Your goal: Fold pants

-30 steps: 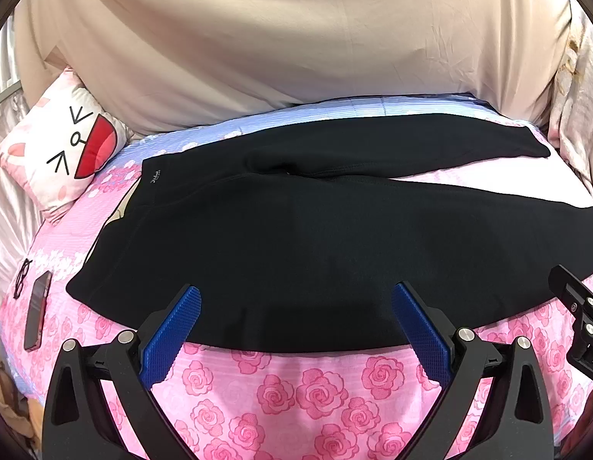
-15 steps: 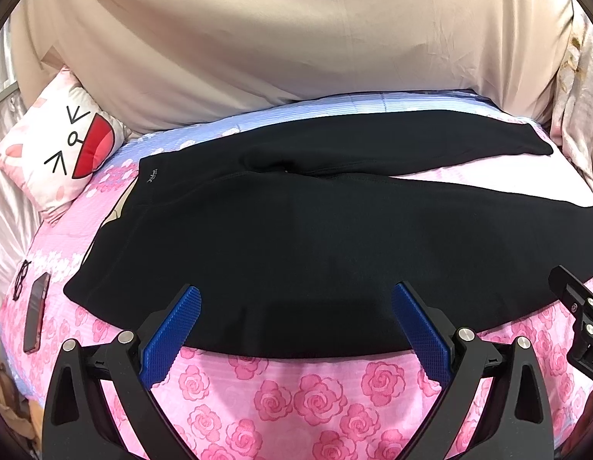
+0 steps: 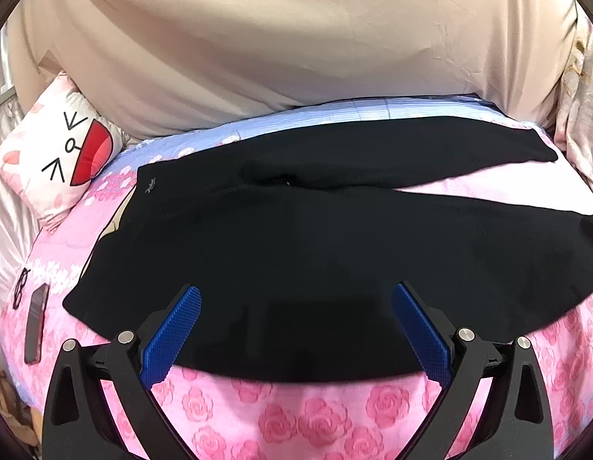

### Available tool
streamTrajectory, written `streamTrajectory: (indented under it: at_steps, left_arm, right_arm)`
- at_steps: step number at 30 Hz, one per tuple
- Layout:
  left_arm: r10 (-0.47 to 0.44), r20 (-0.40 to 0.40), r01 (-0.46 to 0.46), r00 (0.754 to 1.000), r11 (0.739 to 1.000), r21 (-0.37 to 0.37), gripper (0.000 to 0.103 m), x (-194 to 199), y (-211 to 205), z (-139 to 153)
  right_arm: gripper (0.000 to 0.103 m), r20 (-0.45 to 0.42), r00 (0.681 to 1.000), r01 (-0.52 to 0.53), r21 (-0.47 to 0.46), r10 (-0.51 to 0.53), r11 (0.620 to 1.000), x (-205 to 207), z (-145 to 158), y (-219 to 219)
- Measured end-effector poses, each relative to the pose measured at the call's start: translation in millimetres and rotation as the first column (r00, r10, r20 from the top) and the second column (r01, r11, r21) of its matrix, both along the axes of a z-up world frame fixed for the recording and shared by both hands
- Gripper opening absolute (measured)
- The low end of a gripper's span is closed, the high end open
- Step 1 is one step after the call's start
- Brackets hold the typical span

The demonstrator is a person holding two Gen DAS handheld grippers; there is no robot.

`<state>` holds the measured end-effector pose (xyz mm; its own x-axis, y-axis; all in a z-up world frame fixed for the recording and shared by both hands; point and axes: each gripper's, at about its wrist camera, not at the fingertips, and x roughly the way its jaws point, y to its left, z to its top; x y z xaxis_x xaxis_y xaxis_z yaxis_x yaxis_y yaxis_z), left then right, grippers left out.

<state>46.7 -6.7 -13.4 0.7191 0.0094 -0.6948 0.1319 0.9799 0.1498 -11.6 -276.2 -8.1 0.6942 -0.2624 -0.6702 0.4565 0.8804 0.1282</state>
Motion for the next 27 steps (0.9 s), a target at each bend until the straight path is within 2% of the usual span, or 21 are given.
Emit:
streamTrajectory:
  at_steps: [4,8,11,14,20,27]
  left_arm:
    - [0.0,0.006,0.0,1.0,1.0,0.01,0.098,14.1,-5.9,2.3]
    - [0.003,0.01,-0.004,1.0,1.0,0.021,0.098,34.2,-14.0,4.1]
    - [0.005,0.012,-0.006,1.0,0.999,0.035,0.098,54.5,-19.3,4.4]
    - [0.007,0.005,-0.008,1.0,0.999,0.035,0.098,78.1,-20.1,6.4]
    - [0.038,0.029,-0.039,0.999,0.998,0.057,0.098,112.0,-15.7,8.2]
    - [0.064,0.0,-0.064,0.998,0.996,0.055,0.098,142.8,-5.0,-1.9]
  right_arm:
    - [0.098,-0.012,0.998,0.067,-0.034,-0.068,0.997,26.2,12.1,-60.3]
    - [0.098,-0.034,0.998,0.046,-0.054,-0.048,0.997,60.2,14.7,-103.6]
    - [0.098,-0.038,0.999,0.034,-0.035,-0.035,0.999,89.1,13.0,-137.2]
    - [0.098,-0.055,0.999,0.003,-0.004,-0.003,1.0,121.2,3.4,-174.1]
    - [0.098,-0.119,0.991,-0.075,-0.045,0.069,0.996,183.9,-19.8,-237.8]
    - [0.098,-0.157,0.983,-0.087,0.031,0.091,0.996,228.5,-51.4,-302.3]
